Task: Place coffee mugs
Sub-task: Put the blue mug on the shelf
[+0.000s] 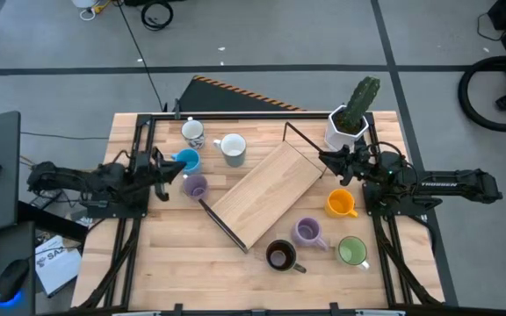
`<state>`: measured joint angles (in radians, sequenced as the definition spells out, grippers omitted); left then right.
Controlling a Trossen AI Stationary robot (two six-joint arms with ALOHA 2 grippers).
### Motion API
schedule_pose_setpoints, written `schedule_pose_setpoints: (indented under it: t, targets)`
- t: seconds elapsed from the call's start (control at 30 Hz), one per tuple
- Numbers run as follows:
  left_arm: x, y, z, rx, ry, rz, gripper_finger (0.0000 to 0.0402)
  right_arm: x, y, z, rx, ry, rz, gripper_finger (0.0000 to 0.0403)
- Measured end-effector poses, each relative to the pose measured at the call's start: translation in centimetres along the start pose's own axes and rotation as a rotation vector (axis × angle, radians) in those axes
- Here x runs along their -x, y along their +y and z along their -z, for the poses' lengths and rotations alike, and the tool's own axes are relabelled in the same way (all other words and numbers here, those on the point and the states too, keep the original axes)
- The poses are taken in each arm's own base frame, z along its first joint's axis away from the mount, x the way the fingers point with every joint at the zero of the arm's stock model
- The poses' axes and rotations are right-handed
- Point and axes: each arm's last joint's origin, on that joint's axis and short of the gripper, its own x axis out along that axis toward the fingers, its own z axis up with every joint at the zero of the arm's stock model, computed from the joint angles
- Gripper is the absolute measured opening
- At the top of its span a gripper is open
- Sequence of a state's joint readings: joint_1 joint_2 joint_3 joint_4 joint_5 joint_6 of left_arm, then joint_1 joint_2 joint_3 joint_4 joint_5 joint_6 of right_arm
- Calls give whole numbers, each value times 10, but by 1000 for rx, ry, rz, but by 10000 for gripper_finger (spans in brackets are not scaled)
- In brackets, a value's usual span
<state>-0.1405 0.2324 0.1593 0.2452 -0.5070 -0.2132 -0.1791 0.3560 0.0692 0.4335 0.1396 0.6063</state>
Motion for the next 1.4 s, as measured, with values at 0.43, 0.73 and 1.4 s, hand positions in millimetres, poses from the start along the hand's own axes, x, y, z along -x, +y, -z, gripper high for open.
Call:
schedule_pose_setpoints:
  t: [0.43,0.73,1.4]
  targets:
    - [-49,-1,-10,-22,200,-42,13,-5,1,7,102,112,-104,129]
    - [-91,-1,-18,-25,324,-114,13,-10,29,-22,409,40,-336,129]
    - [-192,2,-32,-118,828,-217,43,-31,27,-4,686,94,-285,129]
